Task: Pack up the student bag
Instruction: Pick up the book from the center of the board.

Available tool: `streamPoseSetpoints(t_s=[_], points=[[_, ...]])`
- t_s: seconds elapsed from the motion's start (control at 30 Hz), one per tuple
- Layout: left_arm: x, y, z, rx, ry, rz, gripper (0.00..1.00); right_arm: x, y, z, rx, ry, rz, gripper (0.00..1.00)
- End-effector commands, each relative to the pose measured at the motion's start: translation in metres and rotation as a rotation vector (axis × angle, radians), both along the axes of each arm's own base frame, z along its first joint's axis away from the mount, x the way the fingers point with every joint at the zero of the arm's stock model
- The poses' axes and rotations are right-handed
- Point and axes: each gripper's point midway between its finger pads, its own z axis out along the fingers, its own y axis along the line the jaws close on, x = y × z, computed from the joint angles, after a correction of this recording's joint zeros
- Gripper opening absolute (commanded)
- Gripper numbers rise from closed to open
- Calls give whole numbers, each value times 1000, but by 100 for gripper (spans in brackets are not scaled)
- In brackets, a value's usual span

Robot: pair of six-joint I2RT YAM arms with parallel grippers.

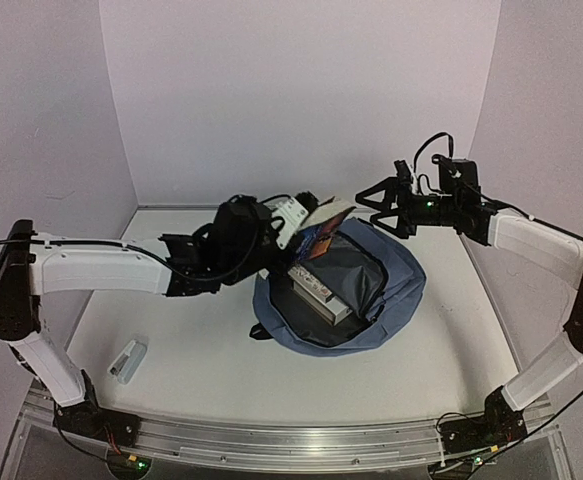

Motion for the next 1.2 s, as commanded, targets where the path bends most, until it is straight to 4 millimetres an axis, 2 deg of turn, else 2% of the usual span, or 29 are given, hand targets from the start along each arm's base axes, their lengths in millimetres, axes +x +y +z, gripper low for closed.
streamPoseSetpoints(t_s=[0.0, 0.17, 0.37, 0.57, 0.67, 0.73, 0.8, 0.87, 0.97, 1.07, 1.17], points=[[-20, -31, 12, 227, -341, -1, 0, -4, -7, 1, -23, -17, 18, 95], [-58, -55, -48, 351, -318, -138, 0, -4, -20, -7, -50, -2, -4, 95], [-88, -68, -115, 489, -280, -280, 0, -8, -28, -10, -78, -12, -12, 95], [-95, -69, -183, 708, -283, -323, 0, -13, -30, -12, -99, -20, -7, 95], [-90, -66, -206, 797, -325, -307, 0, -15, -31, -13, -107, -23, -4, 95], [-87, -66, -214, 826, -367, -289, 0, -16, -31, -13, -112, -22, -2, 95], [-83, -66, -212, 832, -408, -263, 0, -18, -32, -13, -115, -24, 0, 95], [-80, -69, -201, 814, -448, -238, 0, -19, -32, -12, -120, -33, 3, 95], [-79, -72, -175, 770, -501, -207, 0, -19, -33, -8, -124, -46, 5, 95], [-76, -77, -124, 651, -545, -151, 0, -20, -33, -3, -135, -64, 12, 95], [-78, -78, -48, 443, -533, -109, 0, -19, -34, 10, -163, -107, 25, 96]])
